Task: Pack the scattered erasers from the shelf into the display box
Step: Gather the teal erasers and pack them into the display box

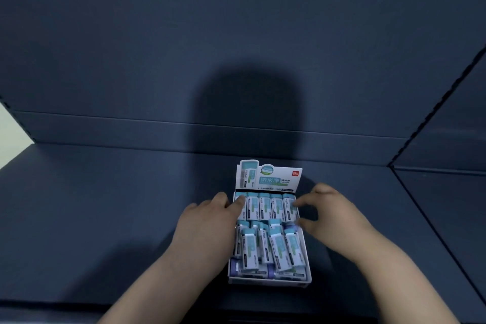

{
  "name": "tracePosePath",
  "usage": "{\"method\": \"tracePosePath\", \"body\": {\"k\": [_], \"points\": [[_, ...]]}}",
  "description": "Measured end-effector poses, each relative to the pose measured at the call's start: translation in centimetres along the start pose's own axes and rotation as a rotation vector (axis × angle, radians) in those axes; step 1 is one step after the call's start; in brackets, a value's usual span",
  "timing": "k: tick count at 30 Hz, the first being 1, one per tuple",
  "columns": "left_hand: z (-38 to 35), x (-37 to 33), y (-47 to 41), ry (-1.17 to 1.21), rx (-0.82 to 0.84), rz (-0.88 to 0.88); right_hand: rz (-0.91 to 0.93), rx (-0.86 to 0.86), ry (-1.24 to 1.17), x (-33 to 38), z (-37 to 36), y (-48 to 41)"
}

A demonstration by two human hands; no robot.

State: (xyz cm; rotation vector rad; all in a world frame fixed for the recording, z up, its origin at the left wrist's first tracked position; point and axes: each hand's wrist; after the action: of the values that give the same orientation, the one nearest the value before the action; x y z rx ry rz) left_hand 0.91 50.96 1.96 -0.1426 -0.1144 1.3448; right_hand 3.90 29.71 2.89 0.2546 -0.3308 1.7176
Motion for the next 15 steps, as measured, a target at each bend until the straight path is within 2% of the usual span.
{"method": "tracePosePath", "body": {"k": [2, 4, 8, 15], "points": [[0.1, 0.1, 0.1, 0.001, 0.005, 0.004, 0.020, -0.007, -0.077, -0.1, 0.6, 0.5], [0.1, 0.1, 0.1, 0.002, 0.003, 0.009, 0.053, 0.084, -0.118, 0.1, 1.2, 1.1], [0.1, 0.0, 0.2, 0.002, 0.009, 0.004, 0.089, 0.267, 0.008, 0.6, 1.7, 2.1], [0.2, -0.1, 0.3, 0.001, 0.018, -0.003, 0.095, 0.252, 0.166, 1.8, 1.3, 2.6]]}}
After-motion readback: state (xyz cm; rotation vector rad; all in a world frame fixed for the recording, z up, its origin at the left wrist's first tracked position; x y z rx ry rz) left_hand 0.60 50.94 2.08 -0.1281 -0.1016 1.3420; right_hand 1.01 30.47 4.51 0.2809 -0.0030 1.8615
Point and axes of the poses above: each hand's wrist, its own y-axis away from the middle knuckle, its own z-axis out of the back of the hand, x = y × z, and after that the axes turned 8 degrees about -x, right-handed
